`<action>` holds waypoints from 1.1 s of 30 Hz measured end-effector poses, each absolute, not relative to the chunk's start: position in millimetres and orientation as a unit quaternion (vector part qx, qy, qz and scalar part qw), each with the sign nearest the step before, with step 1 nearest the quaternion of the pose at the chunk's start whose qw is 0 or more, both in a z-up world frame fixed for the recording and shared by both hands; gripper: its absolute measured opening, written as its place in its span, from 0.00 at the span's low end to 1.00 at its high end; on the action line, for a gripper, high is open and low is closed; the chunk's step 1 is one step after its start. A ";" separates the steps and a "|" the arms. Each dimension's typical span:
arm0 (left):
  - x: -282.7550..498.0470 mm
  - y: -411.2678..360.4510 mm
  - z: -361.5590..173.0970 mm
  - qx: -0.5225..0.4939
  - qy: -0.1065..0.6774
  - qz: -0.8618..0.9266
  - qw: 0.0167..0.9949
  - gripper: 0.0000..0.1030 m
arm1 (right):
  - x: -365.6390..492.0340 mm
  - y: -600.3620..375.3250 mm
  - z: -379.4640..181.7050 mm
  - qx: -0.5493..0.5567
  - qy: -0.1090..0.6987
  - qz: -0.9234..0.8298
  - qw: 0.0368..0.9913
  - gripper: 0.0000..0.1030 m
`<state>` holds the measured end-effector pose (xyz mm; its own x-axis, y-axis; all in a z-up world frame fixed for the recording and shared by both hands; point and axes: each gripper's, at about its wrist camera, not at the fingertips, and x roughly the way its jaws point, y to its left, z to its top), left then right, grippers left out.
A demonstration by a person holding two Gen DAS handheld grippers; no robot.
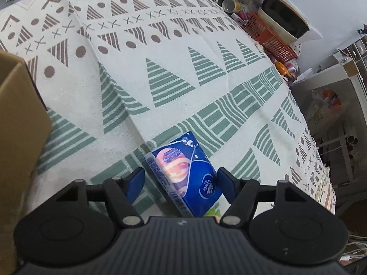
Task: Organize soft objects
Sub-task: 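Close the left tool on the tissue pack while the right tool grasps the burger, then carry the tissue pack with the left tool to the box while the right tool carries the burger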
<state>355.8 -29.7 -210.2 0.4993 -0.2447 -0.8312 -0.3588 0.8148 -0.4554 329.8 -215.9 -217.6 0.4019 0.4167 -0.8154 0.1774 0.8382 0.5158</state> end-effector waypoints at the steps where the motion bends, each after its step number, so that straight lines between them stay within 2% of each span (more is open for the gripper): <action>1: 356.2 -30.0 -210.9 -0.303 0.497 0.036 0.812 0.65 | 329.9 -216.1 -217.9 0.275 0.542 0.075 0.791 0.33; 4: 357.5 -31.0 -210.6 -0.302 0.490 0.036 0.817 0.56 | 332.2 -215.3 -218.8 0.278 0.543 0.075 0.789 0.33; 6: 357.3 -30.3 -208.9 -0.302 0.486 0.041 0.819 0.44 | 332.5 -215.4 -218.5 0.279 0.542 0.075 0.789 0.33; 9: 354.1 -27.6 -203.9 -0.304 0.477 0.043 0.823 0.34 | 331.3 -216.1 -216.4 0.280 0.540 0.076 0.790 0.32; 14: 345.0 -24.3 -192.1 -0.298 0.466 0.042 0.832 0.24 | 326.8 -215.7 -209.0 0.273 0.530 0.079 0.799 0.32; 21: 330.8 -14.3 -170.6 -0.277 0.451 0.048 0.847 0.18 | 318.7 -222.6 -192.0 0.271 0.506 0.078 0.815 0.32; 33: 291.9 5.5 -126.0 -0.254 0.417 0.049 0.871 0.18 | 297.7 -212.0 -156.7 0.250 0.465 0.099 0.843 0.32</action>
<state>291.9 5.5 -126.0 0.6472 -0.1266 -0.7517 -0.2977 0.8658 -0.4022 297.7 -212.0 -156.8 0.5477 0.3998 -0.7349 0.0651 0.8554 0.5139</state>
